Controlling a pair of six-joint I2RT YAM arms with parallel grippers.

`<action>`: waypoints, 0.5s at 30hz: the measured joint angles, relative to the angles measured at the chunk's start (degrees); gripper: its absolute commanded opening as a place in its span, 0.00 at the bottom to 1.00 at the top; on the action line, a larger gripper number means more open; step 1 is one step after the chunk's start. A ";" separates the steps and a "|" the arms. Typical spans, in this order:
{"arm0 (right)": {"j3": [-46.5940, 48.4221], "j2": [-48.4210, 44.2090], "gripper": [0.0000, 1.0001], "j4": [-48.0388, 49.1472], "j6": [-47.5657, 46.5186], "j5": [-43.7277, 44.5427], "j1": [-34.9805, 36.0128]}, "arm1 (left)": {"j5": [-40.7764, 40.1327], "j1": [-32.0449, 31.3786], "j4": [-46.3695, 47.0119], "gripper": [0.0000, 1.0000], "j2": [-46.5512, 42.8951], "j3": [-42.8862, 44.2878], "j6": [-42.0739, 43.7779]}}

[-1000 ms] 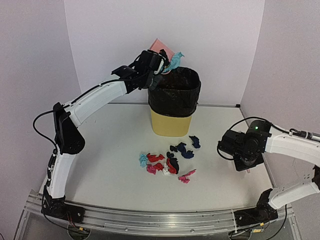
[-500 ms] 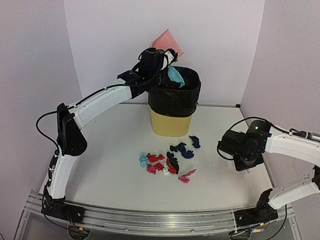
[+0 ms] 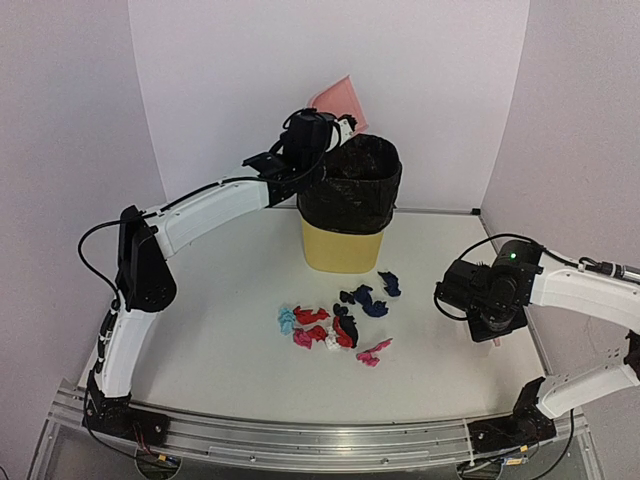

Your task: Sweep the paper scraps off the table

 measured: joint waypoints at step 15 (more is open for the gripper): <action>0.58 0.00 0.00 -0.02 -0.28 0.35 0.00 | 23.09 -1.40 -21.35 0.00 -14.73 -0.75 -25.60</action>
